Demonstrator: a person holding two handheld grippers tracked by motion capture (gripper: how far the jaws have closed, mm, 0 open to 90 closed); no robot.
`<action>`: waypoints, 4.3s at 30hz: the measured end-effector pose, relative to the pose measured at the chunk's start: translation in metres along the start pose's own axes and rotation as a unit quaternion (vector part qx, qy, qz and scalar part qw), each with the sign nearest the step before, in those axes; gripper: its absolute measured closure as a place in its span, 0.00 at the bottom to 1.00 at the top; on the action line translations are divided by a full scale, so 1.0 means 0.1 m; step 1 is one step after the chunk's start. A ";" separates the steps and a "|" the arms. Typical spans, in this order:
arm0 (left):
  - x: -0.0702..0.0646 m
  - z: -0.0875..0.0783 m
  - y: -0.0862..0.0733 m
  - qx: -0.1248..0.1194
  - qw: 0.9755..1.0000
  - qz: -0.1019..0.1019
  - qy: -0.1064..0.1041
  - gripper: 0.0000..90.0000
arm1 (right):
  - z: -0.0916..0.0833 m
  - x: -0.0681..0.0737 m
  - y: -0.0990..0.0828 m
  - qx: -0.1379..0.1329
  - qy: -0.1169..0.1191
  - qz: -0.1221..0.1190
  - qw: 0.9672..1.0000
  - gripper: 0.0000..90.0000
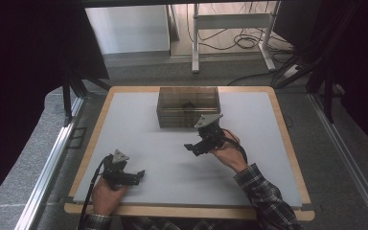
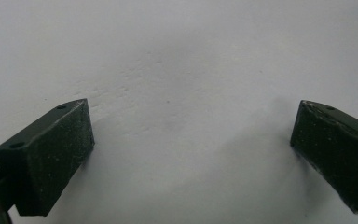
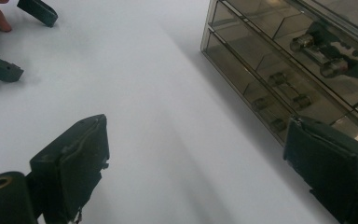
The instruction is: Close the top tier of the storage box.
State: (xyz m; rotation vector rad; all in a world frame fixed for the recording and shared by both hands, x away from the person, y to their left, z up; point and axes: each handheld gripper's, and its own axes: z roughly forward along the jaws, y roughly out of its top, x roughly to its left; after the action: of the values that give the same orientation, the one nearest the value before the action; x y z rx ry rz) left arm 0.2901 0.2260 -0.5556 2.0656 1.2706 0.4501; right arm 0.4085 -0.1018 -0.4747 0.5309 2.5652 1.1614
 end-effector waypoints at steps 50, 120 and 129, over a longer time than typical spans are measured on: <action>0.00 0.00 0.00 0.000 1.000 0.002 0.000 0.00 | -0.31 0.16 -0.34 -0.005 -0.014 -0.006 1.000 0.03; 0.00 0.00 0.00 0.001 1.000 0.000 0.000 0.00 | -0.63 0.16 -1.10 0.016 -0.057 0.031 0.998 0.00; 0.00 0.00 0.00 0.001 1.000 0.000 0.000 0.00 | -0.64 0.18 -1.19 0.028 -0.057 0.031 0.998 0.00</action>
State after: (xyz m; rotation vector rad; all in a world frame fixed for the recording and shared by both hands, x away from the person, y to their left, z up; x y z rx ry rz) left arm 0.2901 0.2259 -0.5556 2.0659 1.2721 0.4495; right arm 0.3415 -0.2091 -0.5265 0.6729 2.5074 1.0489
